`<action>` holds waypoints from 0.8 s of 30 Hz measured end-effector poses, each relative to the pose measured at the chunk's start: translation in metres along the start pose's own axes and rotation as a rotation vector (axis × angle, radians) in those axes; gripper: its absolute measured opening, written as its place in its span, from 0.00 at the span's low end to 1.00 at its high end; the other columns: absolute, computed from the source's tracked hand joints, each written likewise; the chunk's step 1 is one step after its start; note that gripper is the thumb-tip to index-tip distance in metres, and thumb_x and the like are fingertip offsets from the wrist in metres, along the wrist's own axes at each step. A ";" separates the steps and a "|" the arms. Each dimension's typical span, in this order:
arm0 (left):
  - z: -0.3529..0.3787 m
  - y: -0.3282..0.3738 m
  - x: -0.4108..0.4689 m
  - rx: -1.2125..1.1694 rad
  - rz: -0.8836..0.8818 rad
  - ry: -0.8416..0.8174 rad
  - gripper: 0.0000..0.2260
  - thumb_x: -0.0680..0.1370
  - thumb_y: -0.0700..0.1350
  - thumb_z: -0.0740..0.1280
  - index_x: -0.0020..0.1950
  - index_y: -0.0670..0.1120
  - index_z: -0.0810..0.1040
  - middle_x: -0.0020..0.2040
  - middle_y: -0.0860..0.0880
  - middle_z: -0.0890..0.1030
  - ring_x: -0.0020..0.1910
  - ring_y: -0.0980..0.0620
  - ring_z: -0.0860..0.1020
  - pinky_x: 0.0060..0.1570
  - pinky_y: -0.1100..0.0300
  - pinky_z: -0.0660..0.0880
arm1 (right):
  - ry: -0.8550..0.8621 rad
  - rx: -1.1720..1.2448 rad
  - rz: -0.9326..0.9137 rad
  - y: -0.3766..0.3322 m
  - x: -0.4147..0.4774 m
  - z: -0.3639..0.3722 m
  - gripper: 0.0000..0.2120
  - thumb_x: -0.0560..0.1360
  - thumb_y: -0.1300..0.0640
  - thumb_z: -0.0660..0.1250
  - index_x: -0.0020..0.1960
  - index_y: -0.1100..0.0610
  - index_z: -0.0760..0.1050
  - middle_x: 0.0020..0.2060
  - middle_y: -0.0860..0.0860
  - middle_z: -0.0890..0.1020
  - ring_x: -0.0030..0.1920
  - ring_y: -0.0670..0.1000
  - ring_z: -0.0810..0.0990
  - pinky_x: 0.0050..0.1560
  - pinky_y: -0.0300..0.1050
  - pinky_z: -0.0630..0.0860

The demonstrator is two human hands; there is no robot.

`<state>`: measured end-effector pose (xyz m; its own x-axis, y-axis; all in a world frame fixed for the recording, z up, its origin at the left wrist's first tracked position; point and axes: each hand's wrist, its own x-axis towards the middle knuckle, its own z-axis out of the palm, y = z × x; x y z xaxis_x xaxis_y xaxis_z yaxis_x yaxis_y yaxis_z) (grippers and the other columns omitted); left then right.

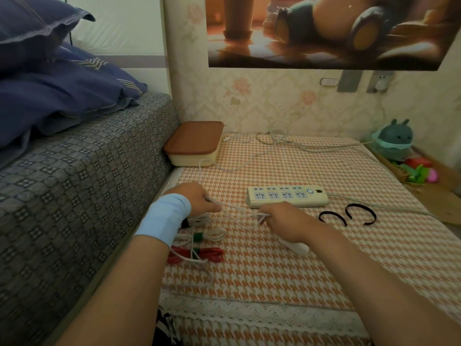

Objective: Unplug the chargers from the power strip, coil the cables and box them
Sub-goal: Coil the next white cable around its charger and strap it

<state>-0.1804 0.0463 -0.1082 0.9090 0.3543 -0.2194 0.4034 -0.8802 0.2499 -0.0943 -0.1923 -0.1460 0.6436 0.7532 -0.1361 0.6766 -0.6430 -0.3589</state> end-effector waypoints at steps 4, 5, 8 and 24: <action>-0.010 0.017 -0.011 -0.227 0.137 0.008 0.27 0.67 0.71 0.67 0.53 0.51 0.83 0.50 0.53 0.83 0.50 0.51 0.80 0.54 0.52 0.76 | 0.096 0.390 -0.016 0.003 -0.016 -0.022 0.15 0.84 0.62 0.56 0.44 0.54 0.77 0.36 0.51 0.77 0.35 0.50 0.73 0.39 0.46 0.70; -0.011 0.023 -0.014 -0.273 0.174 0.005 0.26 0.68 0.70 0.68 0.55 0.52 0.82 0.52 0.54 0.83 0.53 0.51 0.79 0.57 0.52 0.75 | 0.128 0.454 -0.024 0.004 -0.018 -0.025 0.13 0.84 0.61 0.57 0.44 0.60 0.77 0.34 0.53 0.76 0.34 0.51 0.73 0.40 0.46 0.70; -0.011 0.038 -0.020 -0.396 0.256 -0.040 0.25 0.69 0.65 0.71 0.60 0.53 0.79 0.52 0.53 0.84 0.56 0.54 0.79 0.63 0.51 0.72 | 0.240 0.616 -0.041 0.006 -0.023 -0.034 0.16 0.83 0.59 0.59 0.41 0.69 0.72 0.26 0.57 0.73 0.26 0.52 0.71 0.34 0.44 0.70; -0.002 0.085 -0.018 -0.305 0.224 -0.112 0.13 0.74 0.55 0.72 0.50 0.46 0.85 0.45 0.47 0.83 0.41 0.51 0.78 0.44 0.61 0.74 | 0.401 1.080 0.258 0.026 -0.036 -0.058 0.14 0.76 0.62 0.55 0.32 0.56 0.61 0.25 0.51 0.60 0.22 0.54 0.66 0.33 0.48 0.66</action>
<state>-0.1624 -0.0340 -0.0809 0.9679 0.1125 -0.2246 0.2239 -0.7917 0.5683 -0.0793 -0.2441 -0.0964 0.9136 0.3969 -0.0881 -0.0195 -0.1736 -0.9846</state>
